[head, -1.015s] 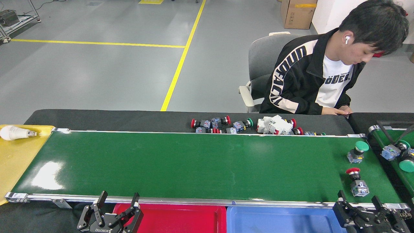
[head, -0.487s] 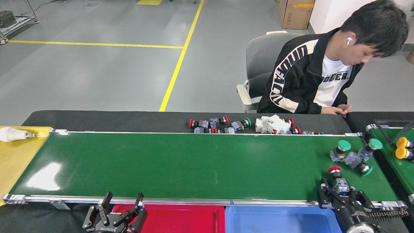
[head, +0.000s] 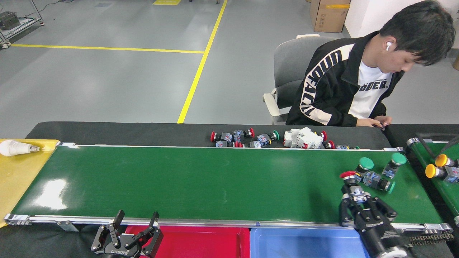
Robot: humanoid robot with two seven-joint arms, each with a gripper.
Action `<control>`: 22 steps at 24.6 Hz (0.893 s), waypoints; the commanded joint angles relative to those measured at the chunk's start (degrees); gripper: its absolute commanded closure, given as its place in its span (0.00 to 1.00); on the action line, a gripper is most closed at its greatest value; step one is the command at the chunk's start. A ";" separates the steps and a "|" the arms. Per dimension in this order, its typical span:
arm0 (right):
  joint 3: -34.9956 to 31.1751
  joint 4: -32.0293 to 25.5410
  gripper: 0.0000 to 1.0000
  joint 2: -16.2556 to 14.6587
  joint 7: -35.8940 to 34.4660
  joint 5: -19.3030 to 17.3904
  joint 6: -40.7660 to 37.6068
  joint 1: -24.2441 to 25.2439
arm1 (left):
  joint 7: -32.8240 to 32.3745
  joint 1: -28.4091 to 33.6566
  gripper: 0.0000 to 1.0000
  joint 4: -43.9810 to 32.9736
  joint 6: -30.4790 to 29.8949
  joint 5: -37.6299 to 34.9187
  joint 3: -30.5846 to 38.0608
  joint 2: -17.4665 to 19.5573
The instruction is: Pick switch part from conveyor to tray
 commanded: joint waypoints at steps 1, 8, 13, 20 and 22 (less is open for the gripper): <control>4.54 -0.89 0.82 0.00 0.05 0.32 -1.13 -1.26 | 0.78 -0.47 0.00 -0.74 -0.21 0.15 0.06 -0.18; 16.50 0.78 0.14 1.23 0.84 2.96 -0.51 -0.82 | 2.10 -0.21 0.00 -0.74 -0.13 0.15 -0.38 -1.06; 16.32 0.87 0.11 1.58 0.93 3.14 -0.16 -1.53 | 0.60 -0.21 0.00 -0.74 0.05 0.15 -0.38 -1.32; -1.33 -0.89 0.08 1.14 0.14 3.05 16.36 -4.25 | -0.71 -0.21 0.00 -0.74 0.14 0.15 0.41 -1.94; -8.37 -0.89 0.04 0.26 0.14 2.96 16.72 -3.64 | -0.71 -0.21 0.00 -0.74 0.14 0.15 0.76 -1.94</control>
